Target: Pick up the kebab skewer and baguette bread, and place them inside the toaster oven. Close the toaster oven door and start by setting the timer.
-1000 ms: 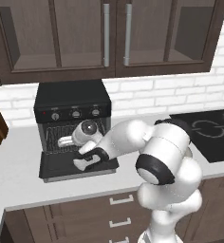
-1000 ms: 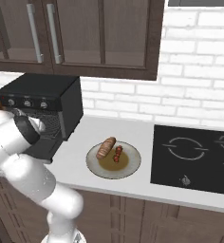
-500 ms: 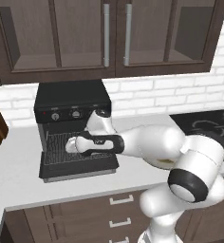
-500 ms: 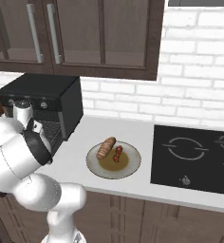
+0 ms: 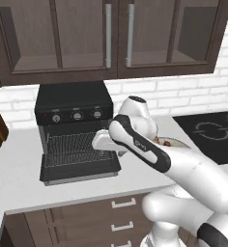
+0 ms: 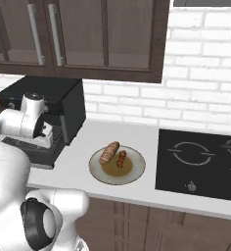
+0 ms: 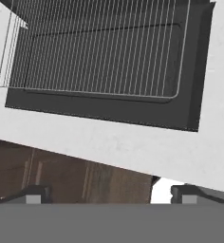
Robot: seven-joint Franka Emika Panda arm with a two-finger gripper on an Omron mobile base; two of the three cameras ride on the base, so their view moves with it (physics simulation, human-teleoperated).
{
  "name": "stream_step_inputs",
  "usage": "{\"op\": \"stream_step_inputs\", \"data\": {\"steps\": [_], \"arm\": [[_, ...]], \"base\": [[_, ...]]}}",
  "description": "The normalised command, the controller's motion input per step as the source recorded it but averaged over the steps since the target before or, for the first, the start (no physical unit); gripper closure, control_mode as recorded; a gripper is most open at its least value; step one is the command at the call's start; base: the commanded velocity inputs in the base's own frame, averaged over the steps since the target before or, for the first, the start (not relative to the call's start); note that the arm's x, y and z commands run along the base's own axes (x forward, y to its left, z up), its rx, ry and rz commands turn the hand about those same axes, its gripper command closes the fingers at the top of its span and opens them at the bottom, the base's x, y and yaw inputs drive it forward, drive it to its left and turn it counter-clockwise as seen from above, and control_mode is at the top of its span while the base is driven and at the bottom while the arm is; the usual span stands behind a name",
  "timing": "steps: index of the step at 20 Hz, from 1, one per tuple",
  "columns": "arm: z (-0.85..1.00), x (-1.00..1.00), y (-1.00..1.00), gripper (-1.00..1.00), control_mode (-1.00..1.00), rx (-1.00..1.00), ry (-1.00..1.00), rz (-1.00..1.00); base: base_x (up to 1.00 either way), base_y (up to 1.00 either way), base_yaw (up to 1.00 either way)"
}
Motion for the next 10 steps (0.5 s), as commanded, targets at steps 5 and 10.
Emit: {"op": "stream_step_inputs", "data": {"steps": [5,10], "arm": [[0.06,-0.16,-1.00,-1.00,-1.00,-0.07,0.00,-0.01],[0.00,0.28,-1.00,-1.00,-1.00,-0.05,0.04,-0.03]], "base": [[0.00,0.00,0.00],[0.00,0.00,0.00]]}}
